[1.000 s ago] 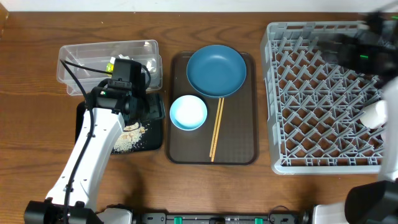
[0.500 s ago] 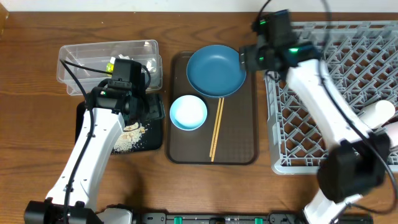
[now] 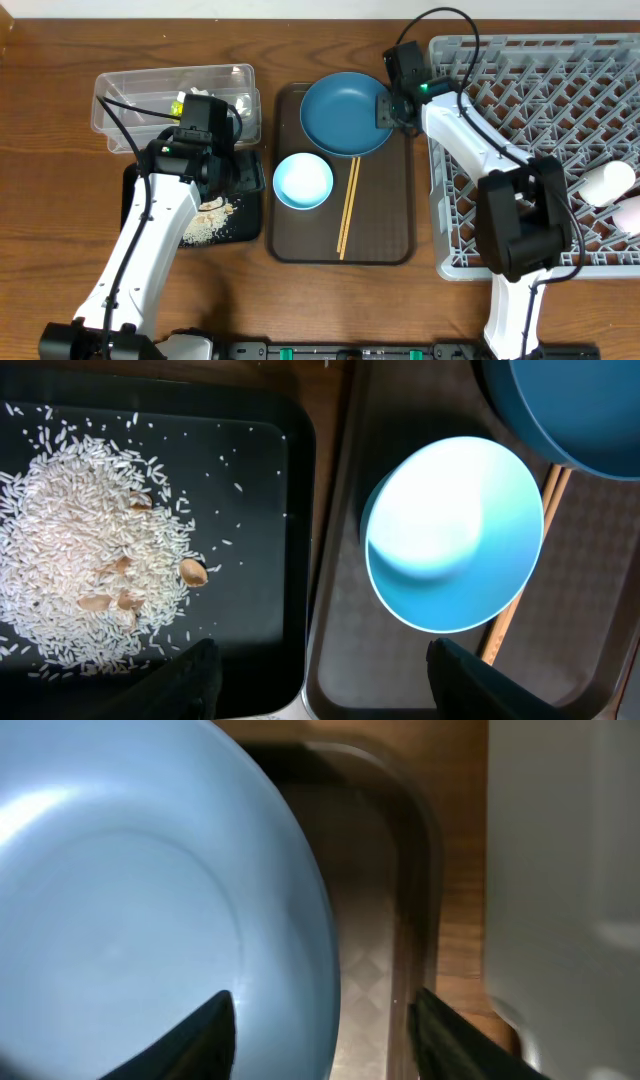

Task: Sort waste into correct bins and load items into the dishwasher rack
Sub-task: 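Reach the right gripper to the blue plate rim and grasp it, then lift the blue plate and set it upright in the dish rack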

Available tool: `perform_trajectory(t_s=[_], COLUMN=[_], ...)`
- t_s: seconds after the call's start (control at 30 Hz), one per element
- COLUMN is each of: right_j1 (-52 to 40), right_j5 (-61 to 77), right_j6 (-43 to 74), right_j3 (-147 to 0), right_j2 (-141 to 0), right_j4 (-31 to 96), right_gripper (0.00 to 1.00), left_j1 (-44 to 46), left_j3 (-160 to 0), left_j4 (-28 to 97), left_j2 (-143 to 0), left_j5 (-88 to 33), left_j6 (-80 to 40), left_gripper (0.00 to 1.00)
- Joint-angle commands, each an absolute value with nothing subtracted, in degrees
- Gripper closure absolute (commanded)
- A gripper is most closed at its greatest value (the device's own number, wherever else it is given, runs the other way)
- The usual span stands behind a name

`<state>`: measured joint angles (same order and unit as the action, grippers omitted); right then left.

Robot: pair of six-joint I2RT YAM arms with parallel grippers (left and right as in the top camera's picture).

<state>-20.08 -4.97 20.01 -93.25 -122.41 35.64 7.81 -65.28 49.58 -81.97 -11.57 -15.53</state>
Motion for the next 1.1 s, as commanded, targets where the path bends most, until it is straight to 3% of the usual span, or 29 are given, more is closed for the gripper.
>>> perform_trajectory(t_s=[0.0,0.1,0.17,0.33,0.8,1.07], right_j1=[-21.34,-21.39,-21.39,-20.86,-17.65,-12.58], right_j5=[-4.54,-4.29,-4.29,-4.29,-10.94,-21.41], right_j6=[21.87,21.87,21.89,21.85,15.18,-2.96], right_j3=[-93.58,-93.58,-93.65,-93.76,-93.76,-93.76], right_j2=[-124.51,-124.6,-124.11,-122.56,-108.42,-94.96], right_j4=[35.53,35.51,35.27,34.46,34.79,31.14], right_gripper=[0.59,0.72,0.75,0.99,0.99,0.99], left_j1=[7.68,7.68,7.68,7.68,7.68,7.68], left_j3=[-64.29,-64.29,-64.29,-64.29,-64.29,-64.29], left_j4=[49.87,49.89,49.89,49.89,49.87,49.84], left_j2=[-81.97,-81.97,-81.97,-81.97,-81.97,-81.97], left_j5=[-10.63,-10.66,-10.66,-10.66,-10.66,-10.66], left_j6=[-14.85,-14.85,-14.85,-14.85,-14.85,-14.87], left_gripper=[0.31,0.31,0.31,0.31,0.31,0.31])
